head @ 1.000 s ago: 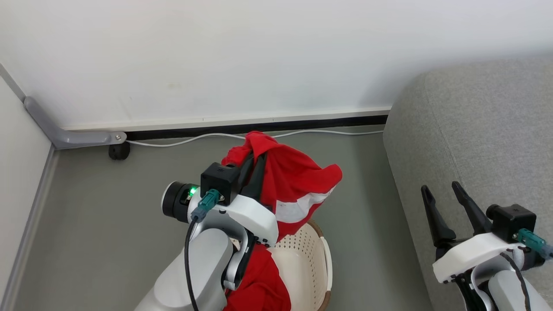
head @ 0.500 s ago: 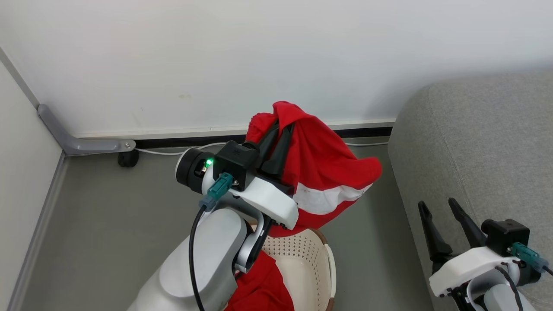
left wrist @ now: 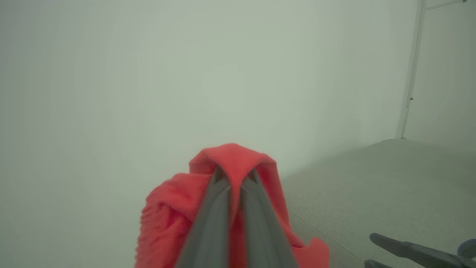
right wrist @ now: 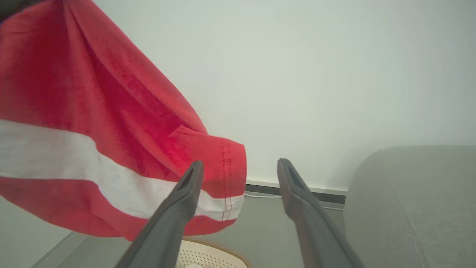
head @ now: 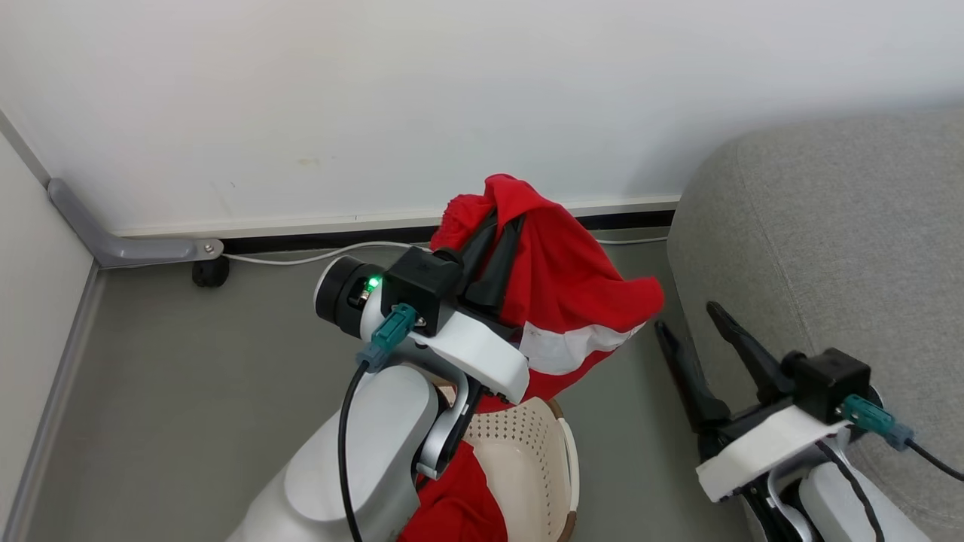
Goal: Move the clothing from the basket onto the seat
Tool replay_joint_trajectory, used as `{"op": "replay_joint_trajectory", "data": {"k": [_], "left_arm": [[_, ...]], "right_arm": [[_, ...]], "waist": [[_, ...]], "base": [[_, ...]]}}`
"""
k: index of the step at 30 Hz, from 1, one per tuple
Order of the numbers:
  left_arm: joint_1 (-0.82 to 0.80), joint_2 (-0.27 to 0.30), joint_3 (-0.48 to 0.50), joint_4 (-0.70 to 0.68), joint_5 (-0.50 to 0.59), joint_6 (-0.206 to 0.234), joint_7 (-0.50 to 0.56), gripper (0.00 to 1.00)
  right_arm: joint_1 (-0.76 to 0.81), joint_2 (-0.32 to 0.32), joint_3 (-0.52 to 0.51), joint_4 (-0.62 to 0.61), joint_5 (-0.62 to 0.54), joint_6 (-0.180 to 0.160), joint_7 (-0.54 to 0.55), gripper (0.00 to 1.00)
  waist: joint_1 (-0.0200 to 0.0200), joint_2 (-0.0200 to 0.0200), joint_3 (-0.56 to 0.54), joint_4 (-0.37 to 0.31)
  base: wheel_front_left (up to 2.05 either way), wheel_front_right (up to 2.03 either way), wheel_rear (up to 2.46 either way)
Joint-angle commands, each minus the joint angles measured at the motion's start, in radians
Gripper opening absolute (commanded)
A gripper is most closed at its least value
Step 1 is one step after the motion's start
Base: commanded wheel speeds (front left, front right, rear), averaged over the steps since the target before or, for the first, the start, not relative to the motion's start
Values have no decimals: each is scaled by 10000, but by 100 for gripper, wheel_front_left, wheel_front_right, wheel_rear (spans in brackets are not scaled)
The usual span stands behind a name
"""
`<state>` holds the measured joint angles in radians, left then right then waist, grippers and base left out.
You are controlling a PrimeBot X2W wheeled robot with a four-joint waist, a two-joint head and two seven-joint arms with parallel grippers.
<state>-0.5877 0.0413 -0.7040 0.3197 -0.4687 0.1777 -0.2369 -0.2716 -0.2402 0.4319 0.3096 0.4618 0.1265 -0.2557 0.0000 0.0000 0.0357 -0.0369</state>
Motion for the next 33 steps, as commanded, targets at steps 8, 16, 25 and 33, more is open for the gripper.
{"op": "replay_joint_trajectory", "data": {"k": [8,16,25,33], "left_arm": [[-706,89,-101,-301,-231,150,-97,0],[-856,89,-667,-414,-554,259,-153,0],[-1022,89,-1293,-540,-1004,408,-199,0],[-1107,89,-1484,-422,-1144,616,-231,0]], "right_arm": [[-1477,-994,2511,-937,858,42,-61,100],[-2606,-1205,4208,-451,1499,42,-61,100],[-3331,-489,4959,1013,1579,42,-61,0],[-3454,-396,4974,1214,1801,42,-61,0]], "waist": [[0,0,113,108],[0,0,93,373],[0,0,125,686],[0,0,283,723]], "base": [[0,0,0],[0,0,0],[0,0,0],[0,0,0]]}}
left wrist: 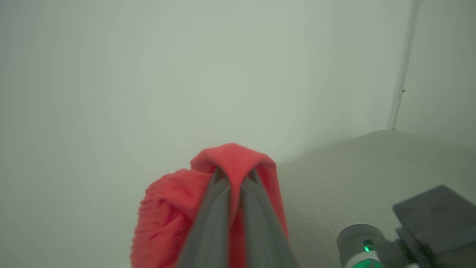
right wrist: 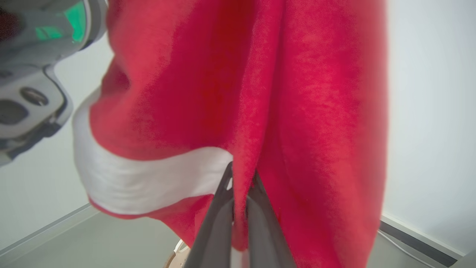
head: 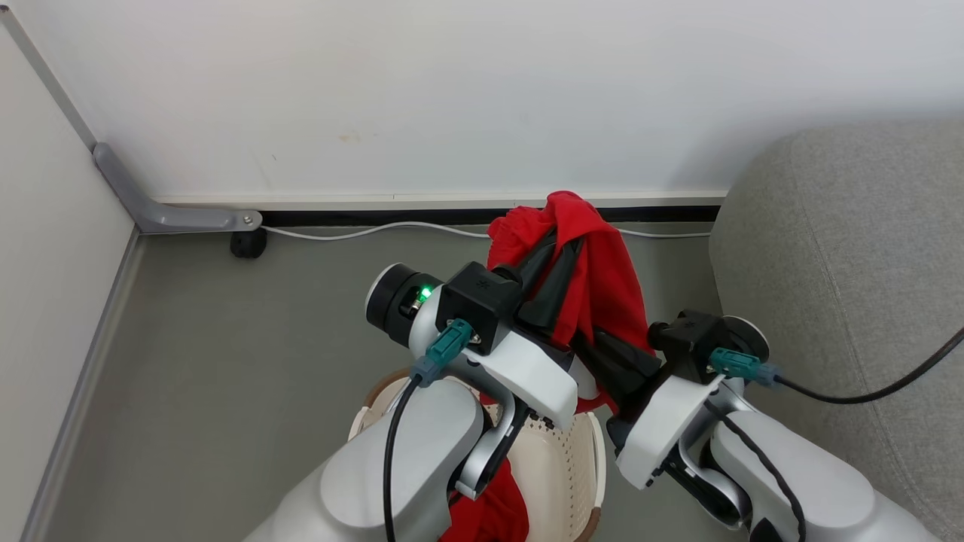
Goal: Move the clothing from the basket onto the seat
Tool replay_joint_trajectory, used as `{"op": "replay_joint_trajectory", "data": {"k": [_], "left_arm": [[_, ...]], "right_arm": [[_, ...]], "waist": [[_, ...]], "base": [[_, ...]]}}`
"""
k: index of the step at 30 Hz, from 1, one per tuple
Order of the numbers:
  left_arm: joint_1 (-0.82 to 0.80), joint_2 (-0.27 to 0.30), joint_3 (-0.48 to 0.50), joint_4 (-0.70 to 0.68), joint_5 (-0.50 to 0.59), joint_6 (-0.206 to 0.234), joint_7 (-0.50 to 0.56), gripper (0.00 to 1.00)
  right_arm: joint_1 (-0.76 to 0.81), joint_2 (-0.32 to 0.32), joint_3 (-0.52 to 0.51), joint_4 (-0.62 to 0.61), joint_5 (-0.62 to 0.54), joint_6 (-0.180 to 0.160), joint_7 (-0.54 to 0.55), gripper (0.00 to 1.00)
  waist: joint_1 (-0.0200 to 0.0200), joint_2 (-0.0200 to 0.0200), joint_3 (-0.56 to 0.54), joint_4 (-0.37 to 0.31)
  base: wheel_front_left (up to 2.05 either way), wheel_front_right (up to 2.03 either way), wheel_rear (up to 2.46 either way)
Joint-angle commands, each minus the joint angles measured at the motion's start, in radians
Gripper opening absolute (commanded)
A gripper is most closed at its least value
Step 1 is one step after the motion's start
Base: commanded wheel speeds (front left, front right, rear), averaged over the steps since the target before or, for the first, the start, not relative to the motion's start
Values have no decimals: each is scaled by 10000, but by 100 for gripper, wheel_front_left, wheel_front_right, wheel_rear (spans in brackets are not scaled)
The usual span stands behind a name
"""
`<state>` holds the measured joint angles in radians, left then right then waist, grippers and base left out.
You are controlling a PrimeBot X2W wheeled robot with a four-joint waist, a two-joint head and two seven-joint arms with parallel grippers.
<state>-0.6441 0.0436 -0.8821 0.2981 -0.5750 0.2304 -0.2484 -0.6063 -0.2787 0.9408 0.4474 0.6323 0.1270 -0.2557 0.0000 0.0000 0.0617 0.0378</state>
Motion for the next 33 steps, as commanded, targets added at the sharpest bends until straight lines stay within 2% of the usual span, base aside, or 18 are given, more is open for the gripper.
{"op": "replay_joint_trajectory", "data": {"k": [1,4,5,6,7,11,22,33], "left_arm": [[-546,66,291,-197,-71,113,-119,0],[-526,66,300,-186,-55,185,-126,0],[-507,66,334,-199,-58,188,-128,35],[-486,66,354,-202,-39,180,-129,81],[-451,66,370,-202,-45,154,-130,100],[-340,66,419,-131,-22,20,-131,100],[133,66,560,243,-6,-1179,-132,100],[431,66,697,694,172,-2210,-133,100]], "right_arm": [[-88,-40,-181,-184,102,37,-61,0],[-30,-125,-405,-310,48,37,-61,0],[5,-149,-481,-356,46,37,-61,0],[36,-169,-580,-421,32,37,-61,0],[70,-192,-689,-494,1,37,-61,0],[225,-241,-1147,-717,-113,37,-61,0],[813,-537,-2849,-1154,-341,37,-61,0],[1048,-713,-3991,-1488,-420,37,-61,0]], "waist": [[0,0,38,-45],[0,0,89,-134],[0,0,107,-165],[0,0,125,-196],[0,0,141,-226],[0,0,187,-324],[0,0,240,-895],[0,0,160,-2066]], "base": [[0,0,0],[0,0,0],[0,0,0],[0,0,0],[0,0,0],[0,0,0],[0,0,0],[0,0,0]]}}
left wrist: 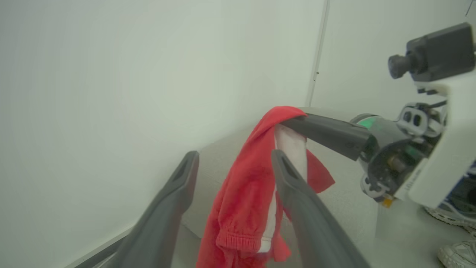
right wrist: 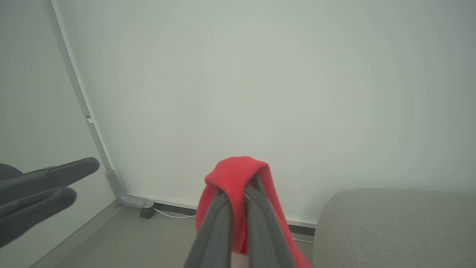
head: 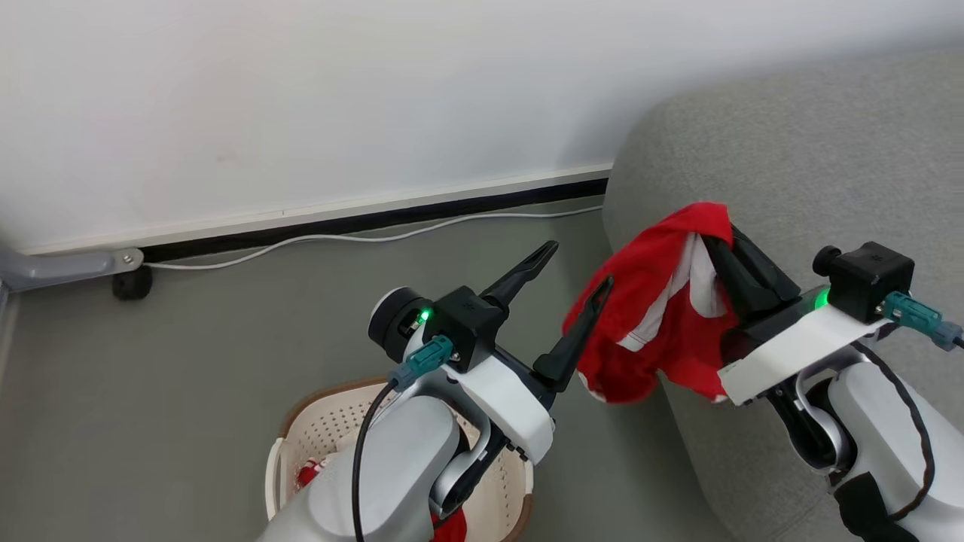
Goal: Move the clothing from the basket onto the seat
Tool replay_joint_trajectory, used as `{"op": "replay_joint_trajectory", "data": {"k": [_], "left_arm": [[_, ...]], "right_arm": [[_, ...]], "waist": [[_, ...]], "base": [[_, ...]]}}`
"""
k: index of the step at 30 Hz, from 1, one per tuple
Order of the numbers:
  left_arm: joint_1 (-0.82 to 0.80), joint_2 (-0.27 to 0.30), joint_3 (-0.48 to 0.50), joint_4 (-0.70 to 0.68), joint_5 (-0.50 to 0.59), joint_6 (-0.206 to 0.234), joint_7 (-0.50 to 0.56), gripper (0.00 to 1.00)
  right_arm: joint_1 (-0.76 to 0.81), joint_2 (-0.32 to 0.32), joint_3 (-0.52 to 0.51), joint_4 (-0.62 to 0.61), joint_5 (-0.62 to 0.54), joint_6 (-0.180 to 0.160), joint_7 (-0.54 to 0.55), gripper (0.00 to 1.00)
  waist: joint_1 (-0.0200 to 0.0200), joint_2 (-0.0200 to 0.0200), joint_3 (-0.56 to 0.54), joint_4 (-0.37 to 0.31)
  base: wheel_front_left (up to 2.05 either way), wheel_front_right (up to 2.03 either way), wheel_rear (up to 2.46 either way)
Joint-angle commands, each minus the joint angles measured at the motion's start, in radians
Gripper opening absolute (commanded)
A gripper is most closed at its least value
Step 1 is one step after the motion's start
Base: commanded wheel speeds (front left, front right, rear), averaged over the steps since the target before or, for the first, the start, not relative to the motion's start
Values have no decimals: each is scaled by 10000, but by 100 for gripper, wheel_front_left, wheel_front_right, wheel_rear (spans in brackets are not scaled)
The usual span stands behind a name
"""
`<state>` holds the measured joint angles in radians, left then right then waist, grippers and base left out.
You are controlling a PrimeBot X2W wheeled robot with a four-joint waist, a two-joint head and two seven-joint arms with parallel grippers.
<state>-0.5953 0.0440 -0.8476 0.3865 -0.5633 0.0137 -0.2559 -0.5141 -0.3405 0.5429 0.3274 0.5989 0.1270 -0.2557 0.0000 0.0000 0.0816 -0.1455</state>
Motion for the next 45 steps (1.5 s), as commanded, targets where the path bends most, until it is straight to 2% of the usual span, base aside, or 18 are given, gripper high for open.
{"op": "replay_joint_trajectory", "data": {"k": [1,13,15,19,23,34,42,45], "left_arm": [[-21,62,385,-169,54,-109,-58,100],[404,62,671,102,219,-749,-58,100],[446,62,667,144,241,-782,-58,100],[636,62,783,121,296,-916,-58,100],[737,62,851,98,332,-961,-59,100],[631,62,422,-42,299,-1176,-59,100],[220,62,185,-176,642,-1115,-59,100],[-19,62,-4,-221,751,-1107,-59,100]], "right_arm": [[147,-105,-91,-318,-92,37,-61,0],[213,-114,-546,-692,-98,37,-61,0],[209,-105,-592,-733,-89,37,-61,0],[163,-109,-780,-999,-93,37,-61,0],[126,-133,-884,-1133,-100,37,-61,0],[-141,-678,-1916,-1575,-253,37,-61,0],[-1479,-1239,-2738,-1186,-352,37,-61,0],[-2041,-1537,-3029,-887,-371,37,-61,0]], "waist": [[0,0,-54,-372],[0,0,-150,-2243],[0,0,-147,-2395],[0,0,-124,-3225],[0,0,-85,-3570],[0,0,416,-3842],[0,0,1504,-3868],[0,0,2001,-3684]], "base": [[0,0,0],[0,0,0],[0,0,0],[0,0,0],[0,0,0],[0,0,0],[0,0,0],[0,0,0]]}}
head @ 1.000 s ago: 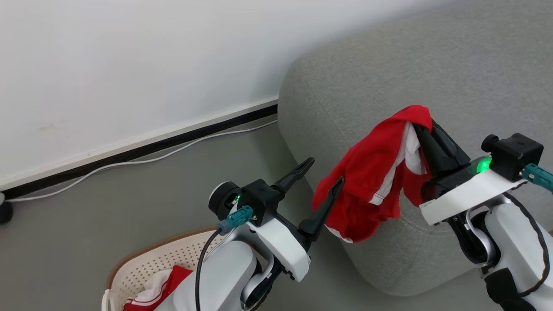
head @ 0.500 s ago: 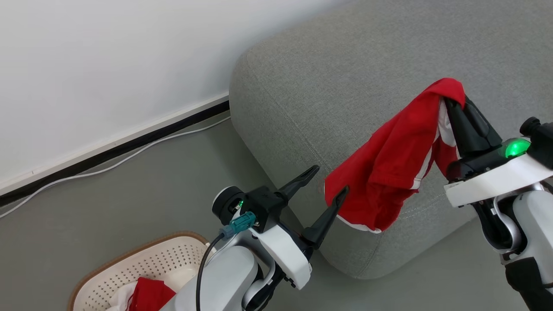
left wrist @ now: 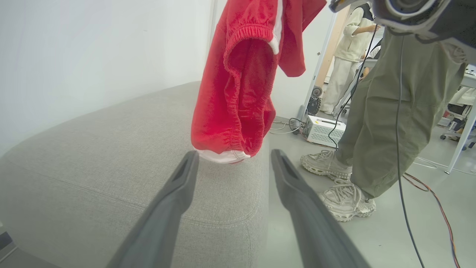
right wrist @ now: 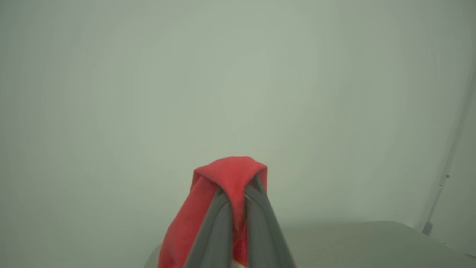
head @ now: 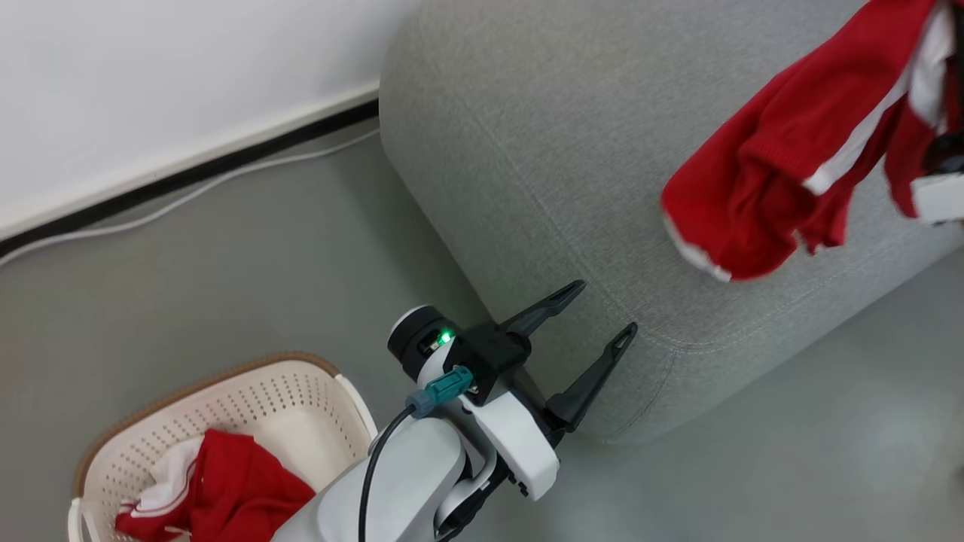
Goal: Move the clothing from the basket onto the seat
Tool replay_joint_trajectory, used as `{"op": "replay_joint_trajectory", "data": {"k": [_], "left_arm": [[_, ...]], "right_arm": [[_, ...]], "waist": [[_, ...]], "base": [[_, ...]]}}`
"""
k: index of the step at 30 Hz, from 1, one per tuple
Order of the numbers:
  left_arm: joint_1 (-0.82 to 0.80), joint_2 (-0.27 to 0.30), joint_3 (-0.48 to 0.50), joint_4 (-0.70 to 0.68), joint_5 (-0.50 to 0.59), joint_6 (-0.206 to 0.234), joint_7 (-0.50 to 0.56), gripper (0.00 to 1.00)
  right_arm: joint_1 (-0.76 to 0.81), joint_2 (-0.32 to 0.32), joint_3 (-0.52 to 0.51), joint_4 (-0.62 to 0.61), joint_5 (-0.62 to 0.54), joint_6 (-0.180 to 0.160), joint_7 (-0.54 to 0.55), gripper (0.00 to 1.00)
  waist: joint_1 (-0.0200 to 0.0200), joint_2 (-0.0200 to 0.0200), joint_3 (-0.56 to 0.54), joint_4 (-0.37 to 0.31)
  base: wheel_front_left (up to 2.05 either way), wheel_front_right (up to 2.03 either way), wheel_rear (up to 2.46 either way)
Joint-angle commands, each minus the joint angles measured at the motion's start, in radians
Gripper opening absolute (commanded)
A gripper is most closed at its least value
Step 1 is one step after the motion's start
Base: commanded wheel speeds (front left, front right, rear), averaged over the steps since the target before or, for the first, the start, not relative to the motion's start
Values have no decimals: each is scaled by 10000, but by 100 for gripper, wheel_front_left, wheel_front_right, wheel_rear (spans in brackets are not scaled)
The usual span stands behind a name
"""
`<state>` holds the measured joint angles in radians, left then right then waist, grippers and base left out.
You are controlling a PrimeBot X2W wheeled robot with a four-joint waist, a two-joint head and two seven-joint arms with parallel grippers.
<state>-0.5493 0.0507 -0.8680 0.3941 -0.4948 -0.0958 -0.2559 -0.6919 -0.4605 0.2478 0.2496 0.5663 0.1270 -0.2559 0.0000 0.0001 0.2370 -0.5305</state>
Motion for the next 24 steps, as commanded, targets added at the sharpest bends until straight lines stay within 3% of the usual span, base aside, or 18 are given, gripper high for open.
{"op": "replay_joint_trajectory", "data": {"k": [1,13,24], "left_arm": [[-577,-5,128,-318,102,-7,-59,100],[-2110,-5,-790,-571,361,285,-59,100],[-3243,-5,-1362,-674,340,682,-59,100]], "right_arm": [[-447,-457,-188,-8,-59,37,-59,0],[-2468,-1828,-1475,1126,-525,37,-59,0],[-4130,-2498,-2037,2855,-672,37,-59,0]], "waist": [[0,-1,619,241],[0,-1,2520,1279],[0,-1,3513,2046]], "base": [[0,0,0],[0,0,0],[0,0,0]]}}
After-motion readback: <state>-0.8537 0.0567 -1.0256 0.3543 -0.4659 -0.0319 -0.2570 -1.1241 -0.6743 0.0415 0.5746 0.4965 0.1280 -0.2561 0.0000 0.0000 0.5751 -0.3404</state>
